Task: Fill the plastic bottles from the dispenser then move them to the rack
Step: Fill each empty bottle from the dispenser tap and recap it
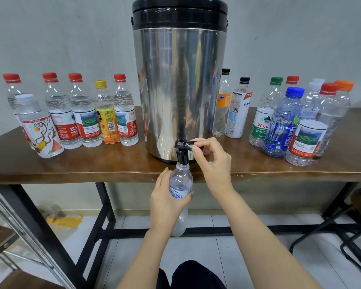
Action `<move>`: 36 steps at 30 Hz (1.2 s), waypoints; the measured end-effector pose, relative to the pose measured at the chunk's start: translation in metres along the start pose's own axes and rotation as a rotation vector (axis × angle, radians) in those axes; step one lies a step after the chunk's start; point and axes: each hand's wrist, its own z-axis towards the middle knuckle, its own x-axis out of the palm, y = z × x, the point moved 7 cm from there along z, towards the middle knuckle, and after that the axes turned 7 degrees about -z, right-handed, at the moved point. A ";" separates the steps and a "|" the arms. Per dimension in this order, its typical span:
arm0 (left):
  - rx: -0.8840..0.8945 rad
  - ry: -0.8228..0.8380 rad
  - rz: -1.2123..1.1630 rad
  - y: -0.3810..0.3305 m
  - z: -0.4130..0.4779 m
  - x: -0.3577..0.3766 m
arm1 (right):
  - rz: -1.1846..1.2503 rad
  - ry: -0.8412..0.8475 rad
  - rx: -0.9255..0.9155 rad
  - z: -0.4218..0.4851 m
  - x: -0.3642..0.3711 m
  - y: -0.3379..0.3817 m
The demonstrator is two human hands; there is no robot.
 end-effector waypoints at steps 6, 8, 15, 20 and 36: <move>-0.014 -0.001 -0.015 0.000 0.001 -0.002 | -0.003 0.013 0.031 -0.001 0.000 -0.001; -0.019 0.000 -0.015 -0.001 0.000 -0.002 | -0.009 0.012 0.033 -0.001 0.000 -0.001; -0.027 0.004 -0.007 -0.001 0.000 -0.003 | -0.008 0.011 0.029 -0.002 0.001 -0.001; -0.029 0.002 -0.012 -0.001 0.000 -0.002 | 0.002 0.012 0.031 -0.002 0.001 -0.001; -0.038 0.008 -0.013 -0.001 -0.001 -0.003 | 0.033 -0.017 0.006 -0.003 0.001 0.001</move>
